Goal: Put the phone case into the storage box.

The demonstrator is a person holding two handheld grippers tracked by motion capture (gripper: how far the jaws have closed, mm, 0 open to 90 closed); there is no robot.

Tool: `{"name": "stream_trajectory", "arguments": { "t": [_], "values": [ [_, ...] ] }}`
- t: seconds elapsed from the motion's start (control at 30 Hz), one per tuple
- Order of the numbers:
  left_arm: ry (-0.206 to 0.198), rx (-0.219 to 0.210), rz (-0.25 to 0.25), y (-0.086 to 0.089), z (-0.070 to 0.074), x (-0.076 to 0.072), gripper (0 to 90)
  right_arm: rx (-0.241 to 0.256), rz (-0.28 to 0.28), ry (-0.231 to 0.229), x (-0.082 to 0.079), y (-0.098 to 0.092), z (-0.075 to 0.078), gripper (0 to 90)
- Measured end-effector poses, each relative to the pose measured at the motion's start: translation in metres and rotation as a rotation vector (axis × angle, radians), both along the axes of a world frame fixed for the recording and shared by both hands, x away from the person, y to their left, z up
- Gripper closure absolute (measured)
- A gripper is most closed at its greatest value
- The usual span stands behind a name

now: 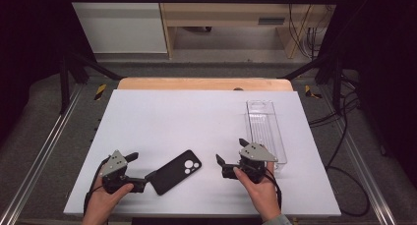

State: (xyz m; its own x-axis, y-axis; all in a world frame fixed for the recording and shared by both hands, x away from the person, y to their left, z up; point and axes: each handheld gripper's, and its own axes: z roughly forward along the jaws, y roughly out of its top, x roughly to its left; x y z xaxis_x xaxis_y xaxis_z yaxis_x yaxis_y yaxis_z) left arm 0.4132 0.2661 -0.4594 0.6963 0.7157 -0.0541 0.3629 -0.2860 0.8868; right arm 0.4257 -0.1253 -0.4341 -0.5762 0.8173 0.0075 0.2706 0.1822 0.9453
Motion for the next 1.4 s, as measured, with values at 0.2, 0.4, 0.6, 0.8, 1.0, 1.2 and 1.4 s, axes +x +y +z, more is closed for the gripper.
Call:
{"name": "stream_trajectory", "arguments": {
  "t": [0.2, 0.4, 0.6, 0.8, 1.0, 1.2, 1.4],
  "values": [
    [0.033, 0.032, -0.02, -0.006, -0.003, 0.0, 4.2, -0.002, 0.009, 0.009, 0.0, 0.003, -0.002, 6.9],
    [0.073, 0.069, -0.061, -0.014, -0.009, 0.001, 4.2, 0.0, 0.022, 0.029, 0.0, 0.005, -0.003, 6.9],
    [0.097, 0.091, -0.082, -0.019, -0.012, 0.0, 4.2, 0.004, 0.03, 0.039, 0.0, 0.005, -0.003, 6.8],
    [0.112, 0.104, -0.102, -0.023, -0.013, -0.001, 4.2, 0.008, 0.032, 0.044, 0.0, 0.004, -0.004, 6.6],
    [0.134, 0.13, -0.118, -0.028, -0.016, -0.001, 4.2, 0.008, 0.04, 0.051, 0.0, 0.006, -0.004, 6.6],
    [0.149, 0.148, -0.125, -0.031, -0.018, -0.001, 4.2, 0.003, 0.054, 0.053, -0.001, 0.009, -0.005, 6.6],
    [0.16, 0.156, -0.137, -0.035, -0.019, -0.001, 4.2, 0.007, 0.053, 0.054, -0.001, 0.008, -0.004, 6.6]
  ]
}}
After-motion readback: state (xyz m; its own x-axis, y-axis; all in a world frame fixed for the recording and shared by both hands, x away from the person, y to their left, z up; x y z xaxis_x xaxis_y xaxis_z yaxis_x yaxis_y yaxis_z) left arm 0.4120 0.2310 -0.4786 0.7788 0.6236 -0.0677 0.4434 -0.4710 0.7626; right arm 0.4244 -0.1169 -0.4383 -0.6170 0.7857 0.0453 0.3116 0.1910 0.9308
